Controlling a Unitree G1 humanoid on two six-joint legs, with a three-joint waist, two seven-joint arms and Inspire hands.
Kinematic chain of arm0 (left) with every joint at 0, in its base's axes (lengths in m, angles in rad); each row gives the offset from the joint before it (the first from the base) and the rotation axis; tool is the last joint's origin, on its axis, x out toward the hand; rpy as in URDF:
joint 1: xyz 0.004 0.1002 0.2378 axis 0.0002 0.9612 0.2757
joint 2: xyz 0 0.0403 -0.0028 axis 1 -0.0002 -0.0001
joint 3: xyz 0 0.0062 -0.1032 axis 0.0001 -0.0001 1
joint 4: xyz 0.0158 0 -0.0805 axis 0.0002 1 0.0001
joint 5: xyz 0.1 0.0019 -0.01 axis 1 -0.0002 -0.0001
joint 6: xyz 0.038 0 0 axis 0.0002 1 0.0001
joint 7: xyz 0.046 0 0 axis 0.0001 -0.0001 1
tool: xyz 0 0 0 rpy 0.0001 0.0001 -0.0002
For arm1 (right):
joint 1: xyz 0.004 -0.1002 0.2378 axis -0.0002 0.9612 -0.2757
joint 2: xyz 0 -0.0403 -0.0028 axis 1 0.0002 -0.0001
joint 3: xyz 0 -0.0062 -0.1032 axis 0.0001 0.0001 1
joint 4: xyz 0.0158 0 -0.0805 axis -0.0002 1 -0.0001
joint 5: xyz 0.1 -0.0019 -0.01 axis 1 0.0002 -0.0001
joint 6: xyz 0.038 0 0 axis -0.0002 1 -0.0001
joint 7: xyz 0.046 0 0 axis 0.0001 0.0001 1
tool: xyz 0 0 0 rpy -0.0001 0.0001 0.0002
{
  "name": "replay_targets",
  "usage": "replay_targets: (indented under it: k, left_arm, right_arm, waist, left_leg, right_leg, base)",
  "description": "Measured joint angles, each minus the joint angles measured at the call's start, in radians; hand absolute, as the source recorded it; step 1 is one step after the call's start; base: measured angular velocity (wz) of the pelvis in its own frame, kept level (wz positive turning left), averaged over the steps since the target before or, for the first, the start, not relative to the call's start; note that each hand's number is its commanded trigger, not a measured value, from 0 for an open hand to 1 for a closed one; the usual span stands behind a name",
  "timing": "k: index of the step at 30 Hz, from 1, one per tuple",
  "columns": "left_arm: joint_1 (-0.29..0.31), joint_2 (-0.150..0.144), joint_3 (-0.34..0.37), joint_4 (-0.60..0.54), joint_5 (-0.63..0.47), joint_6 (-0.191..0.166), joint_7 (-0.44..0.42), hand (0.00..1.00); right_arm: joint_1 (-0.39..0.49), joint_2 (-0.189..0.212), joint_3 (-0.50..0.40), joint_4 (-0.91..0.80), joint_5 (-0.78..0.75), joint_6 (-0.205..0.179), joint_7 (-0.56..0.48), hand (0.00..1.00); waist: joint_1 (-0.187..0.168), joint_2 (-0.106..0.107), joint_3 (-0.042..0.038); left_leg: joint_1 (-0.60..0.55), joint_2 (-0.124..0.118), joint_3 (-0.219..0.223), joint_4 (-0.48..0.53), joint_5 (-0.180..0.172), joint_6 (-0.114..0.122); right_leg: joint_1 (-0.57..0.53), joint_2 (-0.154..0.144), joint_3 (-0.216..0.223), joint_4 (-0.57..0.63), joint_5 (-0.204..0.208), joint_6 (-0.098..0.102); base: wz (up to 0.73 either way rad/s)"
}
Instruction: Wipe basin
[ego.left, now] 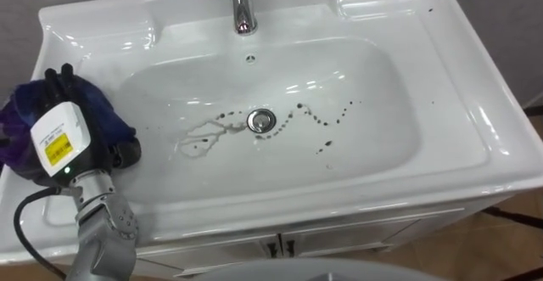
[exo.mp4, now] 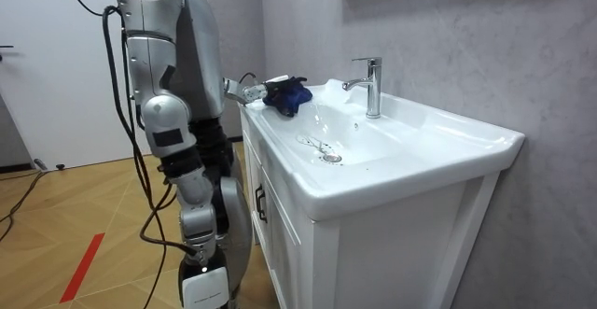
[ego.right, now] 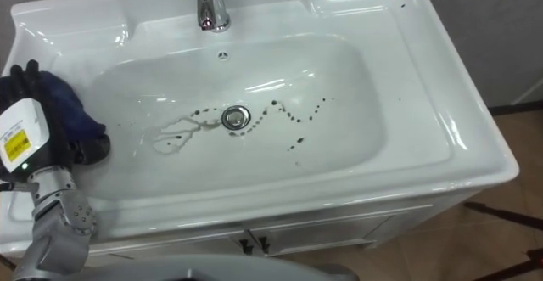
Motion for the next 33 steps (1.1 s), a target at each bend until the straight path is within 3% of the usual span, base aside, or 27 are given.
replay_targets:
  k: [16, 24, 33]
  left_arm:
    - [0.042, -0.004, -0.005, -0.047, 0.001, -0.011, 0.05, 0.0]
    - [0.045, -0.005, -0.005, -0.047, 0.018, -0.054, 0.072, 0.0]
    - [0.044, -0.005, -0.005, -0.043, 0.018, -0.056, 0.072, 0.0]
  right_arm:
    - [0.014, -0.011, -0.003, -0.035, -0.001, -0.006, -0.006, 0.0]
    - [0.022, -0.013, -0.023, -0.035, -0.017, -0.024, -0.003, 0.0]
    - [0.021, -0.013, -0.022, -0.034, -0.018, -0.023, 0.038, 0.0]
  waist:
    - [0.005, 0.0, 0.0025]
    - [0.038, -0.002, 0.0015]
    - [0.052, -0.008, 0.0012]
  left_leg:
    - [-0.004, 0.0, -0.031, 0.001, 0.0, 0.0]
    - [-0.016, 0.0, -0.047, 0.003, 0.0, 0.0]
    - [-0.02, 0.004, -0.057, 0.005, 0.0, -0.001]
  right_leg:
    - [0.002, -0.002, -0.017, -0.001, -0.002, -0.003]
    - [-0.002, -0.002, -0.03, -0.001, -0.004, -0.005]
    - [-0.004, 0.002, -0.042, 0.001, -0.013, -0.016]
  base:
    - [0.03]
    - [0.05]
    - [0.03]
